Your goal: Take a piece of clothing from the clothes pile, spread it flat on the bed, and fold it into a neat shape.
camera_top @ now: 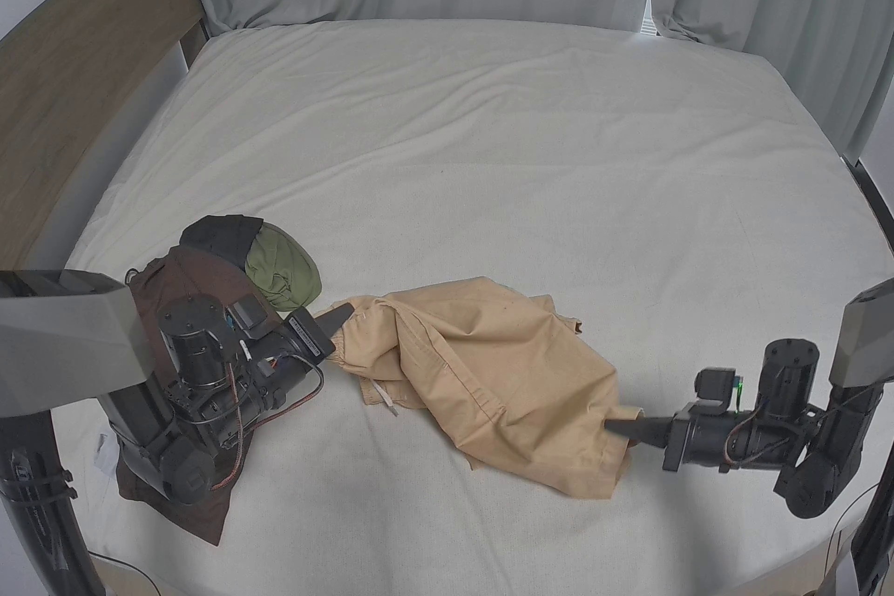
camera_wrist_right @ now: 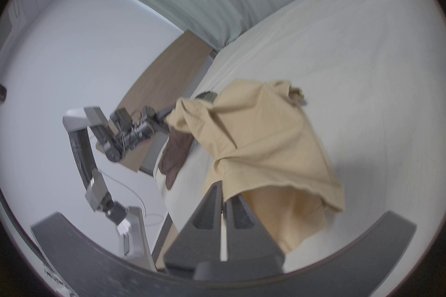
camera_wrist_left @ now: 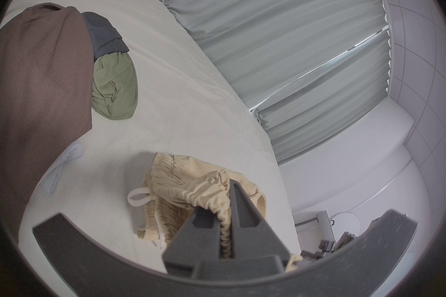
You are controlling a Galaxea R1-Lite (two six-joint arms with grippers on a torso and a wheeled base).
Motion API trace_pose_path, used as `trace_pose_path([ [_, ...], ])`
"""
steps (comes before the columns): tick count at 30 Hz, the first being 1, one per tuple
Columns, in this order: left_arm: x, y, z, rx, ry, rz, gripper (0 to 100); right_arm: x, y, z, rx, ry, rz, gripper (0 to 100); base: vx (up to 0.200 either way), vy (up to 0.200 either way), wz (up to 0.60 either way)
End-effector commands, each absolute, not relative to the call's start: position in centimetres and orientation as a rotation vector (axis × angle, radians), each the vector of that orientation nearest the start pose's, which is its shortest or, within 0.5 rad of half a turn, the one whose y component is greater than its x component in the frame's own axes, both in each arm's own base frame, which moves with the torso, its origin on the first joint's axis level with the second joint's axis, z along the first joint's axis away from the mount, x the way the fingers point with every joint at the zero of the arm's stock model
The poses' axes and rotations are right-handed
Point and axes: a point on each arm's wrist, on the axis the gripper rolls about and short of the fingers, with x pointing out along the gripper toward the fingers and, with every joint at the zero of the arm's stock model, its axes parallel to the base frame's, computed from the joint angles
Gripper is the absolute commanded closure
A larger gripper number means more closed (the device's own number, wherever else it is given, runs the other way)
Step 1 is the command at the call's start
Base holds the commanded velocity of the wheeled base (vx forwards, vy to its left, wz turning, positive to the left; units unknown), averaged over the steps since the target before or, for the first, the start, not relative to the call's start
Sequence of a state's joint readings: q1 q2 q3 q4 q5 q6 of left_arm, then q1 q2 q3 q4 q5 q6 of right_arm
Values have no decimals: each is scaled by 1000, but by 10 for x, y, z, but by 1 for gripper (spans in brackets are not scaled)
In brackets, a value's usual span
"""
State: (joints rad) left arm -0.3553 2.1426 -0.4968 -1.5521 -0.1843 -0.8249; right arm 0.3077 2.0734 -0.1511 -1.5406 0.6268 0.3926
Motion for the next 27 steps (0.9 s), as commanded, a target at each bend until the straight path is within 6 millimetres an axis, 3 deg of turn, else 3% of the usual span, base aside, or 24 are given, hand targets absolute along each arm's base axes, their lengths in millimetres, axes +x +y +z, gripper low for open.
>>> trace_pose_path([
  [1, 304, -117, 62, -796, 314, -466, 100, 258, 67, 69, 509, 400, 765, 100, 0, 0, 0],
  [8, 305, -116, 63, -797, 310, -463, 100, 285, 30, 71, 576, 334, 637, 100, 0, 0, 0],
  [14, 307, -112, 63, -798, 304, -452, 100, 297, 13, 71, 584, 299, 585, 100, 0, 0, 0],
  [20, 308, -110, 62, -799, 303, -445, 100, 301, 9, 63, 589, 314, 565, 100, 0, 0, 0],
  [27, 306, -113, 58, -796, 322, -447, 100, 302, 14, 39, 611, 400, 560, 100, 0, 0, 0],
])
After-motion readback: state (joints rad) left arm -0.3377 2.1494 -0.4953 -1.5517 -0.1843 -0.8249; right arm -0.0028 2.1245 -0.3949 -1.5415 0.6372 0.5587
